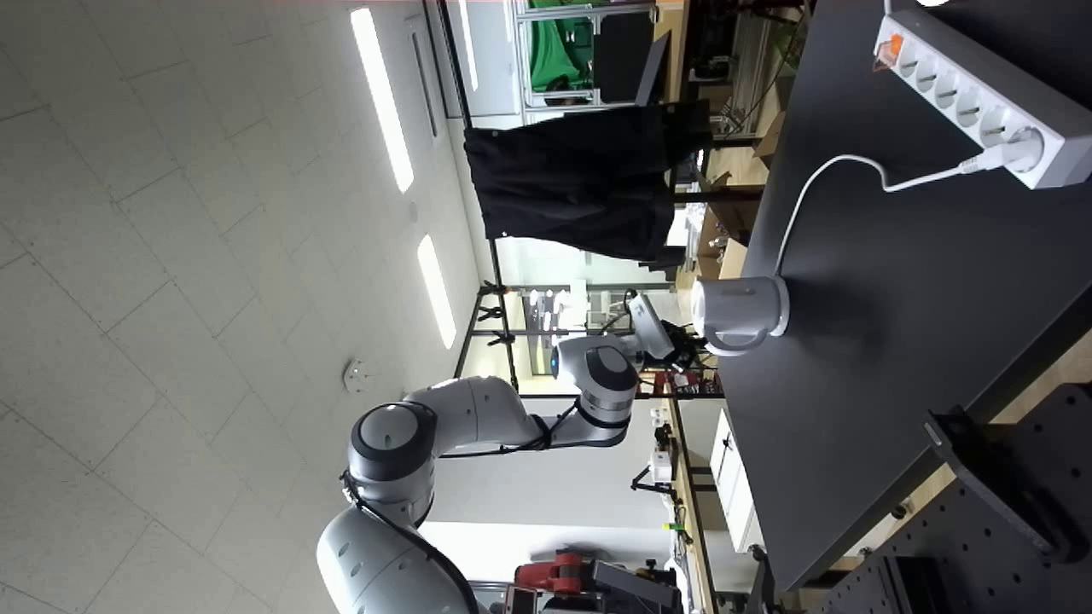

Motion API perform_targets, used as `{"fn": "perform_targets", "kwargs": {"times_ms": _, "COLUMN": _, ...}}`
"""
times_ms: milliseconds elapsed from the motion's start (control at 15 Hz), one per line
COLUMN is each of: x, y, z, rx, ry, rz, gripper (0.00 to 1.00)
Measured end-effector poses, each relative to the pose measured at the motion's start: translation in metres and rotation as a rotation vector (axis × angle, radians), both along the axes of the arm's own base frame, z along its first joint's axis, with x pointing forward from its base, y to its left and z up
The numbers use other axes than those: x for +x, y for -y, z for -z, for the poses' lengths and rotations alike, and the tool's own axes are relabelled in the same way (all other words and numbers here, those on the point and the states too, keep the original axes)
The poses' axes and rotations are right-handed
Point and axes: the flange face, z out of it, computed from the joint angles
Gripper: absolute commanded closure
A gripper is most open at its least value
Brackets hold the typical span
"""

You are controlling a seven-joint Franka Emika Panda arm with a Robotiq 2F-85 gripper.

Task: Turn on the extension cord then switch the kettle on and off

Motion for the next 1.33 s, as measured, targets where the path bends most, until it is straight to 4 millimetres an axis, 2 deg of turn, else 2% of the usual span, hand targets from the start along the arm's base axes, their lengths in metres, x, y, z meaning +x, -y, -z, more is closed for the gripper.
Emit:
{"fn": "perform_targets", "kwargs": {"times_ms": 867, "x": 0.007, "y": 0.003, "z": -0.002, "rx": 0.066, "ry": -0.006, "rz": 0.052, "gripper": 1.0}}
{"fn": "perform_targets", "kwargs": {"times_ms": 1333, "x": 0.017, "y": 0.004, "z": -0.034, "rx": 0.14, "ry": 0.066, "rz": 0.059, "gripper": 1.0}}
